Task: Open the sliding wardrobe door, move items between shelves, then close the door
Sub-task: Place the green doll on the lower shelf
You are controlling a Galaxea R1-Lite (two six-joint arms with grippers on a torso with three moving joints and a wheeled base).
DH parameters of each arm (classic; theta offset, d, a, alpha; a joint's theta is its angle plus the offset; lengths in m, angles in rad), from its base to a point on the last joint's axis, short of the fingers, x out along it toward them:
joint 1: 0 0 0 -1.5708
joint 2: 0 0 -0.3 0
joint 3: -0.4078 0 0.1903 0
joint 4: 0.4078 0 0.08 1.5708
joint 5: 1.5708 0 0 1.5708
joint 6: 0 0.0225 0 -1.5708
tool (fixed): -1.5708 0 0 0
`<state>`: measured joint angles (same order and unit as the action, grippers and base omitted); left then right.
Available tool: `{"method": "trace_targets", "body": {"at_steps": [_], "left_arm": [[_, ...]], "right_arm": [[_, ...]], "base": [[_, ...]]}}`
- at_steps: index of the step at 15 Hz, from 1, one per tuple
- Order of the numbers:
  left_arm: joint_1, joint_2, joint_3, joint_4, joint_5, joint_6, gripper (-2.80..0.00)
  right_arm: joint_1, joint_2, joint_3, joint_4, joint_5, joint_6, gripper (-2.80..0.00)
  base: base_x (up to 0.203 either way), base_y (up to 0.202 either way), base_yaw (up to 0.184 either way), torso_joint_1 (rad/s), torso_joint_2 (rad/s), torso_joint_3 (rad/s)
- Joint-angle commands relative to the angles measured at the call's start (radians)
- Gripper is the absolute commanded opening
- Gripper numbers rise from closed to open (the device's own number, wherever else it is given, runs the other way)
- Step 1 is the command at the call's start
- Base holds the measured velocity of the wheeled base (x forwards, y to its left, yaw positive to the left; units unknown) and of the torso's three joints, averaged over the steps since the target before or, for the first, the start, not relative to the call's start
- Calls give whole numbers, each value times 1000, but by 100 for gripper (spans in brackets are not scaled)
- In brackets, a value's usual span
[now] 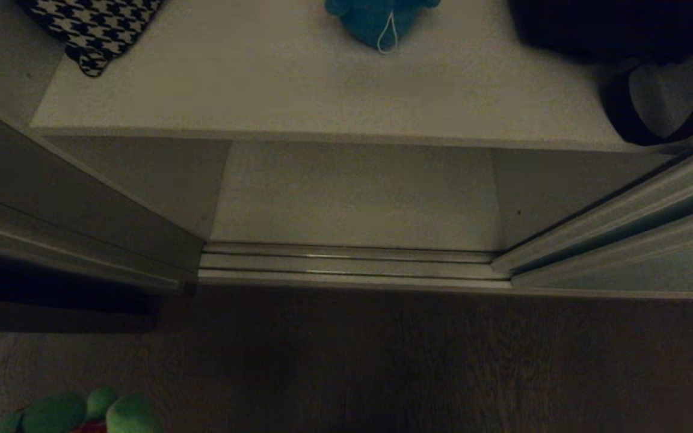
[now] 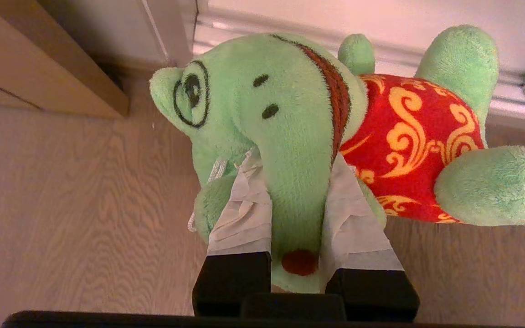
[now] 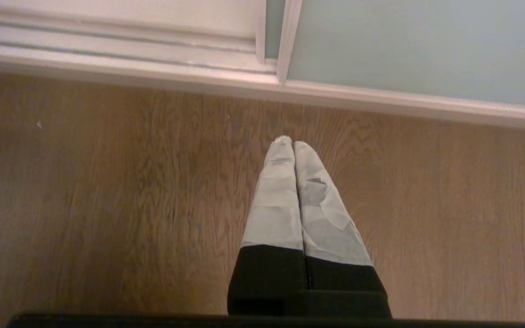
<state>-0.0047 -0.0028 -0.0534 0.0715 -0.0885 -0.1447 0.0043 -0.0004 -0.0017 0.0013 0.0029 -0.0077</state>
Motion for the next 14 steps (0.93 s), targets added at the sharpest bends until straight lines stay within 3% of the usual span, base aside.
{"method": "trace_targets", "body": {"at_steps": [1, 5, 9, 14], "left_arm": [[0, 4, -2, 1, 0, -1, -280], [1, 3, 3, -6, 3, -35, -280], [1, 26, -76, 5, 98, 45, -280], [-11, 427, -232, 18, 60, 52, -280]], "right_arm": [[0, -1, 0, 0, 2, -2, -280], [0, -1, 0, 0, 2, -1, -280], [0, -1, 0, 0, 2, -2, -280], [0, -1, 0, 0, 0, -2, -280]], "base": [[0, 0, 0, -6, 7, -202], [0, 0, 0, 3, 2, -188], [0, 0, 0, 4, 0, -31], [0, 0, 0, 0, 0, 0]]}}
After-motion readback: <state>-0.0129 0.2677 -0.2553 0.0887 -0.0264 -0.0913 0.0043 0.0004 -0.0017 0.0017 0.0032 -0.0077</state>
